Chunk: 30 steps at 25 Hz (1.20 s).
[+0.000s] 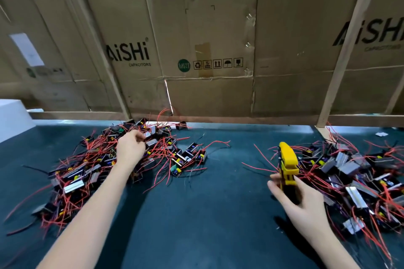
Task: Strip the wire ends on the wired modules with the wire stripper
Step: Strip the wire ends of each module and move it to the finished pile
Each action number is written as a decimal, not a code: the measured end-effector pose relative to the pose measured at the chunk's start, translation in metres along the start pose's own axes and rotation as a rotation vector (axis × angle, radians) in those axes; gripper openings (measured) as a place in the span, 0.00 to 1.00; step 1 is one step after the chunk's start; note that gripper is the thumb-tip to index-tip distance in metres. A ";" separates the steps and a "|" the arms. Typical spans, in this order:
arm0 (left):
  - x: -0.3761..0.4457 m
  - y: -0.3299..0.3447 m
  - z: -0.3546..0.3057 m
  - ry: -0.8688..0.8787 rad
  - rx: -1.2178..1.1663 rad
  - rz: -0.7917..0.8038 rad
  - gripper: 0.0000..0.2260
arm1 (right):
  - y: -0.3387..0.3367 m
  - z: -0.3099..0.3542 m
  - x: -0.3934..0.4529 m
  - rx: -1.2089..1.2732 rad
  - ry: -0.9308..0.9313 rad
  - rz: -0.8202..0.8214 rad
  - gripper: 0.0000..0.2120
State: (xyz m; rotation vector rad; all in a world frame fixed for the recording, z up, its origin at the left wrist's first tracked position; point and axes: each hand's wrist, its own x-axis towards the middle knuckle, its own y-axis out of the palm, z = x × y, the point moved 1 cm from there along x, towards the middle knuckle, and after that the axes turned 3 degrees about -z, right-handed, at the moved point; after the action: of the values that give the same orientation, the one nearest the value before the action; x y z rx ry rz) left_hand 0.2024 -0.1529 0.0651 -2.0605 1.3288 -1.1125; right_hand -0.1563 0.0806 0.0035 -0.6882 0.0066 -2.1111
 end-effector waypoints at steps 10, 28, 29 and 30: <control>0.019 0.031 0.007 0.186 0.582 0.156 0.13 | 0.002 0.012 -0.003 0.029 -0.049 0.156 0.16; 0.002 -0.050 -0.048 0.346 -0.089 0.159 0.10 | -0.002 -0.007 0.011 0.352 0.265 -0.006 0.12; -0.011 -0.053 -0.060 0.394 -0.213 0.142 0.09 | -0.002 -0.007 0.011 0.339 0.282 0.026 0.15; -0.028 -0.052 -0.071 0.448 -0.323 0.162 0.10 | -0.002 -0.007 0.010 0.321 0.299 0.059 0.18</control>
State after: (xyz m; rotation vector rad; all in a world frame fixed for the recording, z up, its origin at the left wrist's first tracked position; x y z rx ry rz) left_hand 0.1667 -0.1017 0.1325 -1.9335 1.9674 -1.4157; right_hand -0.1653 0.0724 0.0025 -0.1775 -0.1425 -2.0762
